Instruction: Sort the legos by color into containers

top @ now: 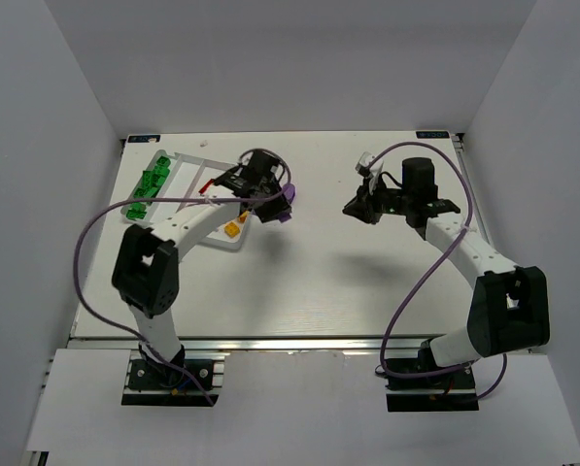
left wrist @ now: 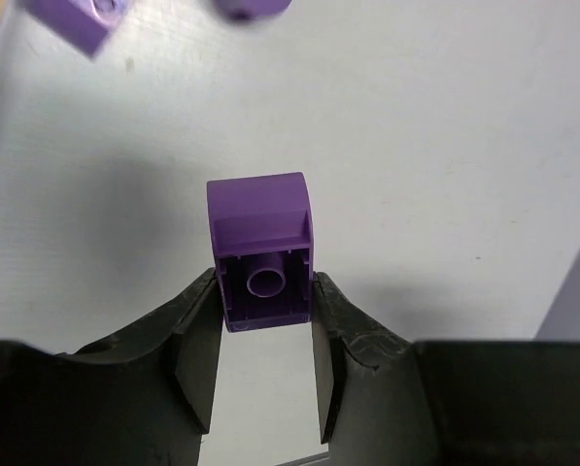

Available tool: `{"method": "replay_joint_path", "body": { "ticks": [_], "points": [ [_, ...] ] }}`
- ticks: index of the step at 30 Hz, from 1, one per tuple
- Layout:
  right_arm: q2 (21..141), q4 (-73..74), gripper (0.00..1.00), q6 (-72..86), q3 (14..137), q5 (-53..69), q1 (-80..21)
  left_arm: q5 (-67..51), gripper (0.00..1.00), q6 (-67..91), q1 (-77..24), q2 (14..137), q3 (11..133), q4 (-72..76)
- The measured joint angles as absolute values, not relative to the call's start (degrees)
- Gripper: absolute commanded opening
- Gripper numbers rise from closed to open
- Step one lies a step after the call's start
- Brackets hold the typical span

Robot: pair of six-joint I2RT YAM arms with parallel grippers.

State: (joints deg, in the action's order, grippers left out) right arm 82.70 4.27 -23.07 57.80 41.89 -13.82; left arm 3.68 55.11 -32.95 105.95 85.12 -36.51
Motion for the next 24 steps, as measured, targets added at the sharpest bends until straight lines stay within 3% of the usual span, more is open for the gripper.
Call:
{"method": "replay_joint_path", "body": {
  "ticks": [2,3,13,21,24],
  "points": [
    [82.7,5.9,0.04,-24.4,58.5,44.6,-13.8,2.8,0.1,51.3,-31.0,101.5,83.7,-35.2],
    [82.8,6.8,0.03,-25.0,58.8,45.8,-13.8,2.2,0.09,49.6,-29.4,99.8,83.2,-34.8],
    [86.6,11.3,0.04,-28.0,64.0,49.4,-13.8,0.9,0.1,30.1,-3.4,101.1,83.9,-37.3],
    [91.1,13.6,0.13,-28.7,67.8,49.4,-14.5,1.1,0.21,25.7,5.2,113.5,94.6,-37.9],
    [92.1,13.6,0.21,-28.7,68.6,49.0,-14.9,1.3,0.34,25.7,5.2,118.1,98.6,-38.0]
  ]
}}
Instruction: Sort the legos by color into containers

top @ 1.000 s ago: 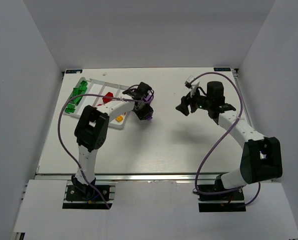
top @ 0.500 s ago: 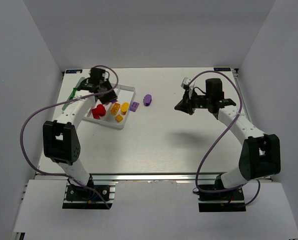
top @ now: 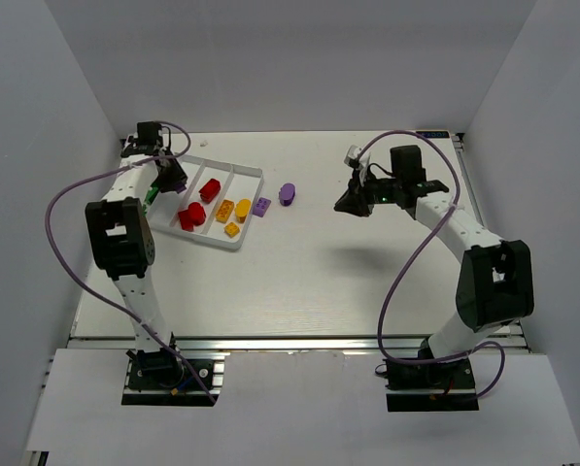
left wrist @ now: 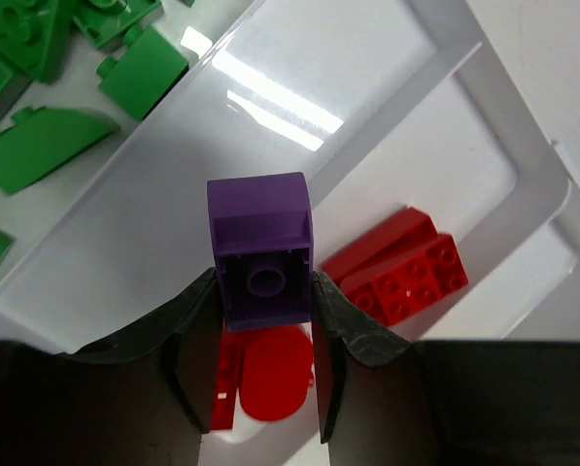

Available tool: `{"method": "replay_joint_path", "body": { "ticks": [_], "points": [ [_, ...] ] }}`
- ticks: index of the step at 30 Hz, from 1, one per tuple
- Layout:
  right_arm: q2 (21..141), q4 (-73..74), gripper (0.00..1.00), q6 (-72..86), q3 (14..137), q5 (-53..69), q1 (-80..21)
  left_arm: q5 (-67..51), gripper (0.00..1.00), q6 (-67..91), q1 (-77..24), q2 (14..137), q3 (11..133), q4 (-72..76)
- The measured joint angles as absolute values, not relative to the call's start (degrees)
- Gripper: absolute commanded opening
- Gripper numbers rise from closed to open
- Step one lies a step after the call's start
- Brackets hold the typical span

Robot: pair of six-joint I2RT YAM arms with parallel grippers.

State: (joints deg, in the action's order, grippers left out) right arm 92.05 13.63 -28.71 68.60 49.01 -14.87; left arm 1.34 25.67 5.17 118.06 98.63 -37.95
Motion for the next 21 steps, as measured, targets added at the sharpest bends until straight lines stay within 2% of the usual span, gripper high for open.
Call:
{"method": "replay_joint_path", "body": {
  "ticks": [5,7,8,9,11,13,17,21],
  "points": [
    [93.0,13.6,0.32,-28.8,69.1,48.5,-15.8,2.5,0.44,26.0,5.1,124.7,105.3,-38.7],
    [93.6,13.6,0.38,-28.7,69.5,48.2,-16.2,3.0,0.54,26.0,5.0,127.2,108.7,-38.9],
    [93.9,13.6,0.47,-28.7,69.7,48.1,-16.3,3.6,0.58,26.1,5.1,128.0,109.9,-39.0],
    [94.1,13.6,0.51,-28.7,69.8,47.9,-16.6,3.9,0.61,26.2,5.1,128.6,110.7,-38.9],
    [94.4,13.6,0.66,-28.7,70.0,47.5,-17.0,4.2,0.63,26.6,5.1,128.9,111.2,-38.9],
    [94.6,13.6,0.89,-28.6,70.1,46.9,-17.5,4.2,0.64,26.9,5.1,128.9,111.2,-39.0],
    [95.4,13.6,0.89,-29.0,70.8,46.1,-18.6,3.8,0.62,27.4,5.2,128.7,110.2,-38.0],
    [95.7,12.3,0.89,-28.9,70.9,43.7,-19.5,1.4,0.54,27.9,5.3,124.9,103.3,-35.2]
  ]
}}
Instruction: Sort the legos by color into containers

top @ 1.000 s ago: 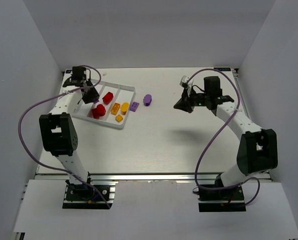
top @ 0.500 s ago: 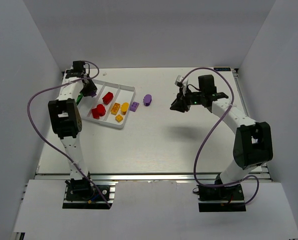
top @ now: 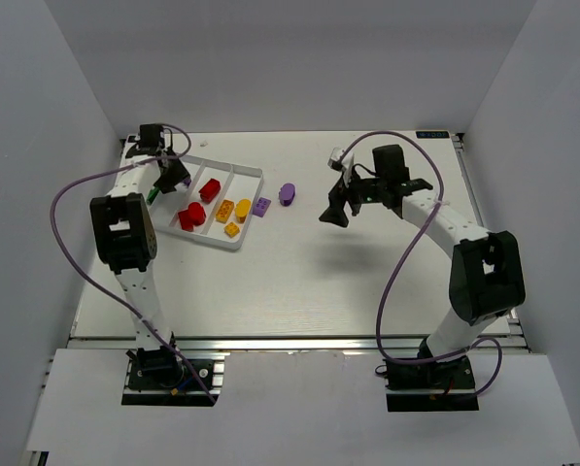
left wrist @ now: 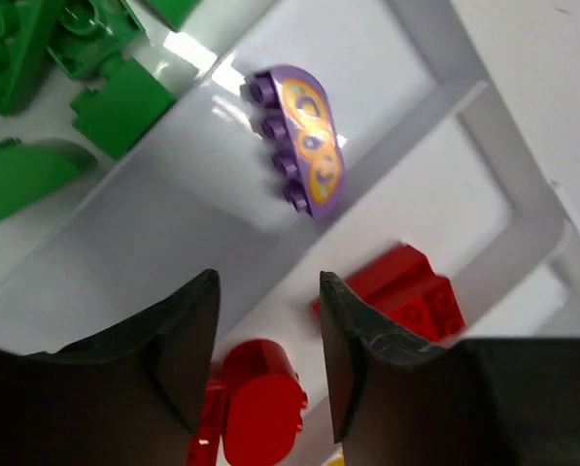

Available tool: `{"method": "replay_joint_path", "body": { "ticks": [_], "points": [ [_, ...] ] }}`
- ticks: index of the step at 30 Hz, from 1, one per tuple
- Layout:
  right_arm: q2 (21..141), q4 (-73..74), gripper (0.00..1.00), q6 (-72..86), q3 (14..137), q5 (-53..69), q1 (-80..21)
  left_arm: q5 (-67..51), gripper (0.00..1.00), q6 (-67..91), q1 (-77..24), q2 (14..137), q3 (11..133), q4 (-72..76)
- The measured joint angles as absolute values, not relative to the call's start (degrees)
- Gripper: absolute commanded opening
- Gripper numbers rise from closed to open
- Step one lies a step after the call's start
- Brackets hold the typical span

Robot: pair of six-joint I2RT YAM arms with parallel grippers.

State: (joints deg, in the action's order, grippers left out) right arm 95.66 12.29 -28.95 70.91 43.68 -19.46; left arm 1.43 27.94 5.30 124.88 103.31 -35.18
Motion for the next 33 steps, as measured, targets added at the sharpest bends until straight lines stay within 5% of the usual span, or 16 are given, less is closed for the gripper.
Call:
{"method": "replay_joint_path", "body": {
  "ticks": [5,10,11,17,29,33],
  "points": [
    [92.8,5.0,0.87,-28.0,66.0,38.8,-19.6,-3.0,0.58,28.6,4.4,112.5,91.1,-31.2],
    [94.8,7.8,0.36,-27.1,69.7,40.2,-19.5,-4.5,0.62,29.5,-2.0,98.5,81.4,-27.1],
    [95.5,8.1,0.34,-26.5,70.8,40.8,-19.5,-4.8,0.62,29.6,-4.4,95.9,79.0,-25.8],
    [96.4,9.5,0.5,-23.0,71.6,42.2,-19.4,-6.3,0.62,27.7,-15.3,89.5,69.6,-22.5],
    [101.4,10.2,0.52,-10.9,76.8,38.9,-19.4,-2.8,0.63,23.9,-24.3,89.9,69.0,-21.2],
    [103.2,9.7,0.63,-6.0,78.9,38.2,-19.4,-2.0,0.65,23.7,-24.8,91.8,70.7,-19.7]
  ]
}}
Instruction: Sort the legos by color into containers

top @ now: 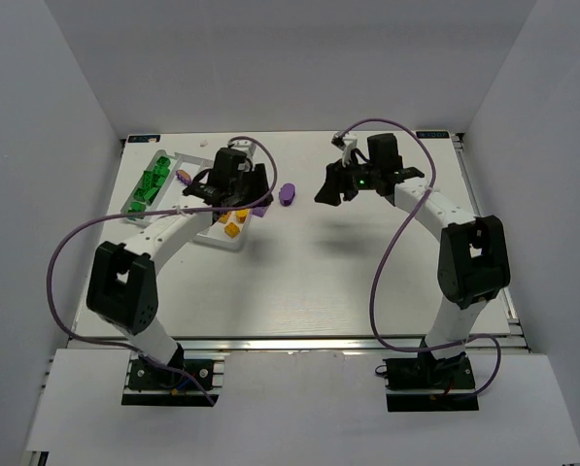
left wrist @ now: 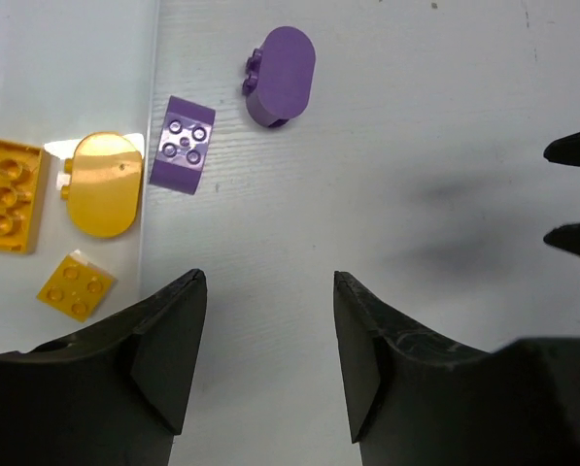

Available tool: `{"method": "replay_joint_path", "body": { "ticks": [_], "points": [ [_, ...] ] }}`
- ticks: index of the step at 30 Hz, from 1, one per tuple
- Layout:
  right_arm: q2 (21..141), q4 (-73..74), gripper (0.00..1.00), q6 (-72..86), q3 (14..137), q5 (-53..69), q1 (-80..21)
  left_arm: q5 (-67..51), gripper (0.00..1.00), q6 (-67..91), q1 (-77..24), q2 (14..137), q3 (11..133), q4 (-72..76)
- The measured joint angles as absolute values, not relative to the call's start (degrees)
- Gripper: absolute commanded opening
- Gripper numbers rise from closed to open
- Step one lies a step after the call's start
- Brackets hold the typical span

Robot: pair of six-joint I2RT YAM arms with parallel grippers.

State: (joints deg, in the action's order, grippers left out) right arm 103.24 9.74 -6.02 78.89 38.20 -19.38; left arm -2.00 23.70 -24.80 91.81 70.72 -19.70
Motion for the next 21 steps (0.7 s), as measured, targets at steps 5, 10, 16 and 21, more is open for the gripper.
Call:
{"method": "replay_joint_path", "body": {
  "ticks": [5,10,16,21],
  "points": [
    [103.2,8.8,0.72,-2.8,78.9,38.1,-19.3,-1.4,0.7,20.0,-27.9,102.7,81.1,-19.0],
    [101.8,7.4,0.76,-1.8,76.9,38.5,-18.6,-0.3,0.71,14.8,-30.7,113.3,90.1,-19.1],
    [97.8,6.3,0.76,-1.7,72.8,39.6,-15.7,4.2,0.71,11.4,-31.8,122.1,96.0,-18.8],
    [95.7,5.5,0.76,-1.7,70.5,40.1,-13.5,9.4,0.71,10.5,-31.6,126.0,99.0,-18.9]
  ]
}}
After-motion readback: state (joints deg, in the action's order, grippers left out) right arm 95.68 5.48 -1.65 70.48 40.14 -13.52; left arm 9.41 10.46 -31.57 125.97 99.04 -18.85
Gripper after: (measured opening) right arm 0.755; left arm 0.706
